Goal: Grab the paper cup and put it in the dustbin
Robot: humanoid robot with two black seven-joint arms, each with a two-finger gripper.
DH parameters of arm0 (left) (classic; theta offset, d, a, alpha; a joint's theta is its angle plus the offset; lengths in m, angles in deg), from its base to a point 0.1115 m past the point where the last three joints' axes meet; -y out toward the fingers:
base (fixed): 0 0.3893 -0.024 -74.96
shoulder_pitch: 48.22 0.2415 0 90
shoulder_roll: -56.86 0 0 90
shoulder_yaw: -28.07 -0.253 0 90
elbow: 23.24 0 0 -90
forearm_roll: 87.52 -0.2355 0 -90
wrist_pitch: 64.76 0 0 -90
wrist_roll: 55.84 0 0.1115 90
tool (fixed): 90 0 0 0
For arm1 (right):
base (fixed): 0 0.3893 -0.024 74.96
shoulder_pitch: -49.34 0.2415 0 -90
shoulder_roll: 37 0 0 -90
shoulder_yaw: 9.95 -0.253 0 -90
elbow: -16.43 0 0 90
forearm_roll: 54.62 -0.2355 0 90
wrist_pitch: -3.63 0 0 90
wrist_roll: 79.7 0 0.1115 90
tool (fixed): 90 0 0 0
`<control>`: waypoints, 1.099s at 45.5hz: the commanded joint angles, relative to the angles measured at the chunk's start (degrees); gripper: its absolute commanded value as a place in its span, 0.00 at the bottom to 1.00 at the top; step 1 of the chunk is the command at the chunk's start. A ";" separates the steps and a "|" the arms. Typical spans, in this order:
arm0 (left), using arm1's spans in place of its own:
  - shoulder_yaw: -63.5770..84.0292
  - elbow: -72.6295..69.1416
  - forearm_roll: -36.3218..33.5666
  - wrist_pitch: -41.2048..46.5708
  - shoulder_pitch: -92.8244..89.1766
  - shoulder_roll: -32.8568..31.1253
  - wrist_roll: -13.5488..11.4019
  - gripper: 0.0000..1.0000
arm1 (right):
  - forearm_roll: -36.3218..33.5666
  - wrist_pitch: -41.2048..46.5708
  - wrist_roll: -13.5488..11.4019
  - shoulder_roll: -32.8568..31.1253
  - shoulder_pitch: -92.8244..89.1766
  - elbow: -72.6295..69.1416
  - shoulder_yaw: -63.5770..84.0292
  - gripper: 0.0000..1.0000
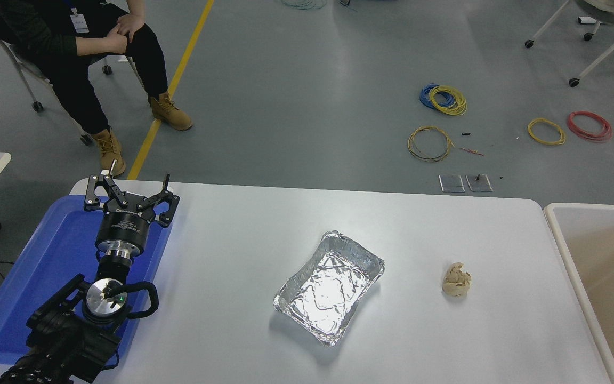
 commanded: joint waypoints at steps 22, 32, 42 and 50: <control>0.00 0.00 0.01 0.00 -0.01 -0.01 0.00 1.00 | 0.84 0.79 -0.06 -14.03 27.89 -27.27 11.14 1.00; 0.00 0.00 0.01 0.00 -0.01 -0.01 0.00 1.00 | 0.83 2.19 -0.06 -13.50 40.02 -34.22 21.27 1.00; 0.00 0.00 0.01 0.00 -0.01 -0.01 0.00 1.00 | 0.84 10.45 -0.15 -11.30 50.39 -37.73 22.50 1.00; 0.00 0.00 0.01 0.00 -0.01 -0.01 0.00 1.00 | 0.84 16.43 -0.15 -9.81 58.74 -42.30 25.31 1.00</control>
